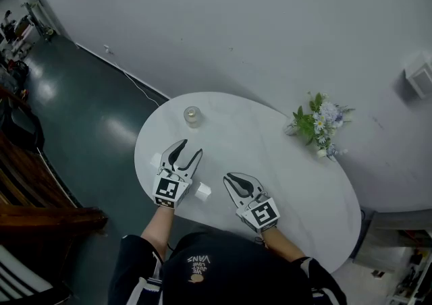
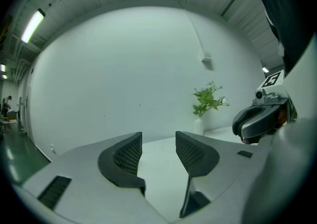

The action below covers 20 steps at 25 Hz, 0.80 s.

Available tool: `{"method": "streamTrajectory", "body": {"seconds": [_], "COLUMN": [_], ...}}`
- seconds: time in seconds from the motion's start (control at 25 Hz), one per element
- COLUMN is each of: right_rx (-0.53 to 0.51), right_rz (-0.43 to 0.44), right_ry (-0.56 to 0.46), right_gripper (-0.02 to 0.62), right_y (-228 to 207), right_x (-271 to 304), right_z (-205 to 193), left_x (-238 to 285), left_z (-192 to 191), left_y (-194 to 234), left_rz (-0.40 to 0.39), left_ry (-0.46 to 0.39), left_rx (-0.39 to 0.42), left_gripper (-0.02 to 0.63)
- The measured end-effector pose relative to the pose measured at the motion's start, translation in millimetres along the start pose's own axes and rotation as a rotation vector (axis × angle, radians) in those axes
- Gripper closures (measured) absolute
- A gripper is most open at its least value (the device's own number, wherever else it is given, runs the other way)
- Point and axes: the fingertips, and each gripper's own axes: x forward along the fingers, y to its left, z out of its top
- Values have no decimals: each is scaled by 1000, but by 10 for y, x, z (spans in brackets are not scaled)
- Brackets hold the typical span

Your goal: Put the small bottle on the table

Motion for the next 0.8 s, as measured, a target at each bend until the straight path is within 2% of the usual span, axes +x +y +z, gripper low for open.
{"method": "streamTrajectory", "body": {"seconds": [0.36, 0.8], "right_rx": [9, -46], "right_rz": [29, 100], "right_ry": [-9, -65], "right_gripper": [529, 531], "right_y": [176, 466], "right_x": [-438, -857], "right_z": [-67, -117], "left_x": [-432, -1025], "left_z": [114, 129], "left_y": [-651, -1395], "left_rz": [15, 31], "left_ry": [-17, -20], "left_rx": [-15, -47], "left_gripper": [387, 468]}}
